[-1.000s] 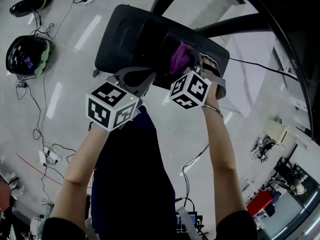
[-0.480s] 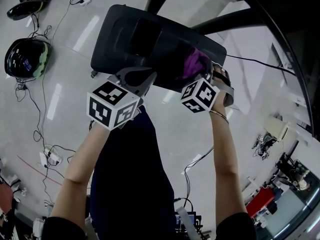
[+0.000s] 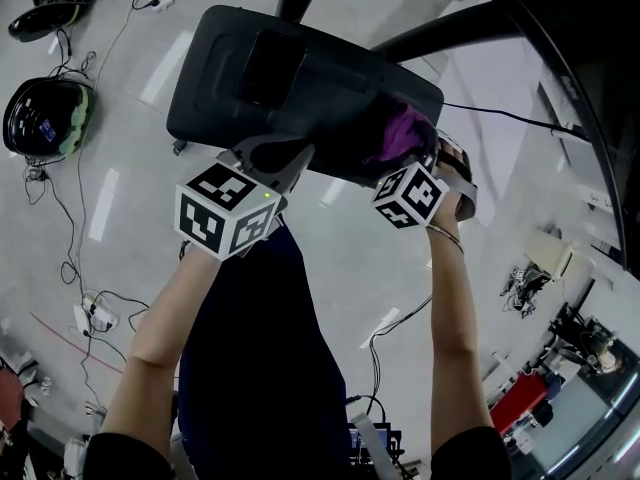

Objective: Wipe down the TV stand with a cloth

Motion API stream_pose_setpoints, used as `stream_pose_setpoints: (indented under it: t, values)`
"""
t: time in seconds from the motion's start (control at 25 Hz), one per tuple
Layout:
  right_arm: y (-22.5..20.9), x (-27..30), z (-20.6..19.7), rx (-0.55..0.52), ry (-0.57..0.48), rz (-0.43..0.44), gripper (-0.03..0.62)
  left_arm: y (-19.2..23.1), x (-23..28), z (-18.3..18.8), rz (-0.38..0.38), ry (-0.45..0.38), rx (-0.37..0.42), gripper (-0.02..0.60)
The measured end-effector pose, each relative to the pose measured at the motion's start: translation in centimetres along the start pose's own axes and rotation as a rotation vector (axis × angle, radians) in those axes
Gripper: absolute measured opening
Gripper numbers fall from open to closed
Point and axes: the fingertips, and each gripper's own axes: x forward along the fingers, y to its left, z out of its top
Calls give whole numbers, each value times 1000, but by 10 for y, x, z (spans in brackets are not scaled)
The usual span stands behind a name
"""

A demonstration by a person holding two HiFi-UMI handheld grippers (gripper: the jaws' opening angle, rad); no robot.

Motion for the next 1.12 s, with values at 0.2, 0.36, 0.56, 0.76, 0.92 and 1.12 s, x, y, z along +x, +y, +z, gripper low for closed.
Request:
stream_pose_setpoints:
  t: [0.2, 0.36, 0.56, 0.76, 0.92, 1.12]
  values:
    - [5, -1, -31, -7, 49, -18, 75, -8, 4, -4, -1, -10, 0, 6]
    - [9, -3, -60, 28, 100, -16, 75, -12, 7, -7, -3, -15, -4, 6]
    - [8, -15, -81, 165, 122, -24, 75, -16, 14, -11, -22, -11, -9, 6]
    - [1, -45, -60, 328, 55, -49, 75, -15, 7, -13, -41, 6, -14, 6]
    - [0, -66, -22, 359, -16, -43, 75, -9, -8, -12, -43, 20, -4, 6]
    - [15, -87, 44, 387, -123, 3, 75, 12, -35, -10, -21, 32, 10, 6]
